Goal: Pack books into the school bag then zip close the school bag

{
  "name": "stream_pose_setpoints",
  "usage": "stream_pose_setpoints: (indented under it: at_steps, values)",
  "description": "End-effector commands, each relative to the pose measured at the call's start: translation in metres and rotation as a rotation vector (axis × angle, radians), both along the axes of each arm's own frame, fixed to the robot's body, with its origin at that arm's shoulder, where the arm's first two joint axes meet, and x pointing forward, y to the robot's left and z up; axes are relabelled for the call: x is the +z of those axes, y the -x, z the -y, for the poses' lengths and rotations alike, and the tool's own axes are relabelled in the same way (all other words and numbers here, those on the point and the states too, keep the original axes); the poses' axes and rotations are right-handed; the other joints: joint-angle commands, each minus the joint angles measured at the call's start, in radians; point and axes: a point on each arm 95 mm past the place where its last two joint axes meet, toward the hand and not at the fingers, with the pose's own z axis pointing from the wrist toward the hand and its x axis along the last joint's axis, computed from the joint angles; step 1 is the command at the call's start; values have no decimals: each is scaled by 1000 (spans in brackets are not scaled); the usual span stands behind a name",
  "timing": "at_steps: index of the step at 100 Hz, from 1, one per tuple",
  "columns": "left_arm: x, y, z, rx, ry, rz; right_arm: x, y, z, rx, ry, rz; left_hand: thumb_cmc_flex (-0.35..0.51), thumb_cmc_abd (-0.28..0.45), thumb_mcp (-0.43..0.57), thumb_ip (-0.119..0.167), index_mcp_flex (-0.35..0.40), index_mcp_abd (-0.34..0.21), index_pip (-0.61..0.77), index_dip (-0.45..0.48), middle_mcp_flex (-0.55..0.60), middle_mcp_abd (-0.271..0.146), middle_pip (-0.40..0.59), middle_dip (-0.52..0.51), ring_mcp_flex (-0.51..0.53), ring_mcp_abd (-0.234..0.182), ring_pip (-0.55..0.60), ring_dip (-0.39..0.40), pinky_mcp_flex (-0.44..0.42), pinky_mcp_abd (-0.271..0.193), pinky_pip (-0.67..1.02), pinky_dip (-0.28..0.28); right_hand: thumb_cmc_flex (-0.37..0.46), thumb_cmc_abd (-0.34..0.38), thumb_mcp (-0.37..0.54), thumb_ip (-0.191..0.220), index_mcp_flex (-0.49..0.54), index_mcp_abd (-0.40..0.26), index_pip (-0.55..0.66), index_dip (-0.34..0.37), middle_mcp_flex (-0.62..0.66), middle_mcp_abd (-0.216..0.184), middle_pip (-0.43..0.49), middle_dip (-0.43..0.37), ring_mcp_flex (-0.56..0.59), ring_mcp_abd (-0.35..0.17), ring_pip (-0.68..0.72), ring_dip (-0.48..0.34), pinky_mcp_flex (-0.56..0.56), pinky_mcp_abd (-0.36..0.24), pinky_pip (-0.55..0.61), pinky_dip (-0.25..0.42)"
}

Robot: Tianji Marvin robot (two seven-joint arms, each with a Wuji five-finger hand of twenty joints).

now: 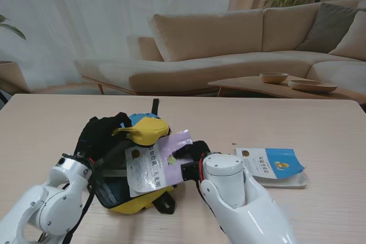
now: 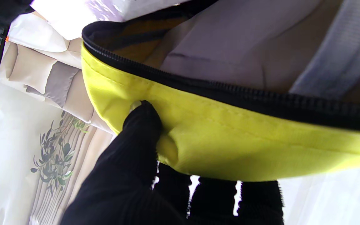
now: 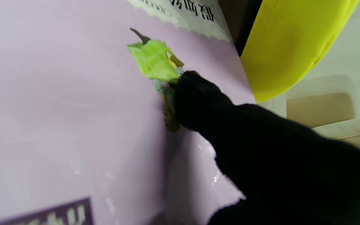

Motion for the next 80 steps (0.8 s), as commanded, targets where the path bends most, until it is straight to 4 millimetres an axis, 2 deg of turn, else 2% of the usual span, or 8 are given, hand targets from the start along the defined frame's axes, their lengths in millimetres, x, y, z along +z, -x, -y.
stream_pose_setpoints:
  at_steps: [1,40,80]
  values:
    - [6,4,6,-20,8,9,7,0,-23,33,-50,-1,76,70,-13,30,-31,-31,83,51,-24,22,30,-10,11,14,25,16,-7,39,41,28,110,75,126,6,135,-153,170,45,32,19,28,-12,92,16,59,0,64,22,82,-5]
    - [3,9,7,-15,23,12,5,-14,-54,-65,-75,-116,76,70,-11,29,-32,-30,82,55,-24,22,28,-9,11,14,23,17,-8,41,39,28,109,83,121,6,132,-156,170,40,27,14,37,-24,94,7,51,-11,65,17,81,-19]
    - [0,14,10,-15,52,5,-1,-22,-75,-136,-63,-109,75,71,-12,28,-34,-31,83,56,-25,20,28,-9,11,14,23,17,-6,39,39,29,109,87,116,6,128,-161,168,40,21,2,32,-40,91,0,16,-26,47,5,65,-32]
